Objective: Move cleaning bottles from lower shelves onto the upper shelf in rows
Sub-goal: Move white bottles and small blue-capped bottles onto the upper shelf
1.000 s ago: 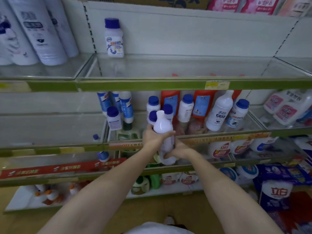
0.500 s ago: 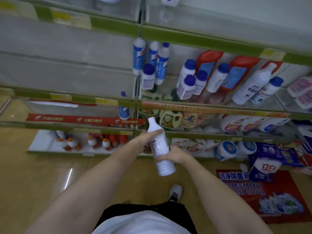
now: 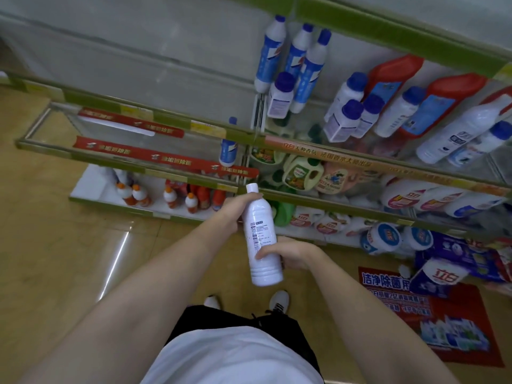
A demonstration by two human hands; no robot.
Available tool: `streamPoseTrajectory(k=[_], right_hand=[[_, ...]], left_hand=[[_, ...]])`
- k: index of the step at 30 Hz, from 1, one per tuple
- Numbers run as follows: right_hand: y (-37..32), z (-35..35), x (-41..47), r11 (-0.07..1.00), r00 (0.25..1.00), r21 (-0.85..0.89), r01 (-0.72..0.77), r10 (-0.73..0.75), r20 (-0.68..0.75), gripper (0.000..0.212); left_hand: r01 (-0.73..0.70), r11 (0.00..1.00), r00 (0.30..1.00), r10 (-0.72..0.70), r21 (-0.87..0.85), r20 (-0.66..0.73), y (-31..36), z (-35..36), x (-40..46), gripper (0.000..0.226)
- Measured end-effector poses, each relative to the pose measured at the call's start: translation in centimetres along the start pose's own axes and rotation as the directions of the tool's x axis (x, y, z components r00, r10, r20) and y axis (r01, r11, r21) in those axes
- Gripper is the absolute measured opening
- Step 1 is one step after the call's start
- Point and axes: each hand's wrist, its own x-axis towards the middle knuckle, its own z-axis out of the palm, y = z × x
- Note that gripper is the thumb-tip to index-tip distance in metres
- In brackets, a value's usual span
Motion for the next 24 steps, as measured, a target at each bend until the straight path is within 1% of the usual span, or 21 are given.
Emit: streamPoseTrajectory(k=[2,4,6,8,9,12,13,15,18,19,21,23,24], right_hand=[[0.1,0.5,0.0,0.998,0.999,0.05,0.043,-0.042,-0.019,0.039],[0.2,1.0,0.1,0.995,0.994,0.039,0.095,-0.092,-0.059,0.043],[0.1,1.6,0.4,0.987,0.978,0.003,0.163,-0.161,-0.135,0.058],[0.4,1.9,1.1,0.98,0.959,-0.047,0.192,-0.198,-0.201,0.074],[0.5,2.0,1.1,0.978,0.955,-0.053,0.203,-0.21,-0.208,0.074],[0.5,1.6,0.3,0.978,0.964,0.003,0.21,-0.206,-0.169,0.054],[0.4,1.4,0.0,0.98,0.971,0.032,0.197,-0.19,-0.143,0.052],[0.0,1.4,-0.6,0.981,0.985,0.103,0.166,-0.159,-0.067,0.054],[-0.2,1.9,-0.8,0.977,0.991,0.171,0.131,-0.134,0.005,0.035],[-0.3,2.1,-0.8,0.978,0.991,0.166,0.129,-0.132,0.005,0.033],[-0.5,2.5,-0.6,0.98,0.991,0.149,0.133,-0.132,-0.021,0.041],[-1.0,2.8,-0.2,0.983,0.988,0.105,0.151,-0.146,-0.05,0.059],[-1.1,2.9,-0.1,0.986,0.986,0.065,0.157,-0.152,-0.068,0.063]], left_hand=[[-0.019,1.0,0.997,0.019,0.012,-0.079,0.5,0.2,-0.3,0.057],[-0.031,0.999,0.989,0.034,0.024,-0.143,1.0,0.3,-0.4,0.061],[-0.027,0.997,0.978,0.043,0.079,-0.205,1.2,0.3,-0.3,0.076],[-0.011,0.99,0.968,0.046,0.142,-0.246,1.2,0.1,-0.2,0.079],[-0.001,0.988,0.972,0.037,0.155,-0.231,1.2,0.0,-0.3,0.075],[0.001,0.99,0.99,0.019,0.142,-0.142,1.2,-0.3,-0.7,0.068],[0.006,0.991,0.994,0.008,0.131,-0.11,1.2,-0.4,-0.8,0.068],[0.012,0.999,1.0,-0.011,0.039,-0.024,1.1,-0.7,-1.0,0.062],[0.037,0.991,0.998,-0.03,-0.127,0.054,1.0,-1.0,-1.1,0.053],[0.026,0.99,0.999,-0.021,-0.142,0.033,1.0,-1.0,-1.0,0.051],[0.004,0.986,0.999,-0.011,-0.165,-0.046,1.3,-0.9,-0.8,0.05],[0.0,0.988,0.987,-0.025,-0.154,-0.162,1.6,-0.8,-0.1,0.062],[0.002,0.99,0.979,-0.031,-0.144,-0.203,1.7,-0.8,0.2,0.069]])
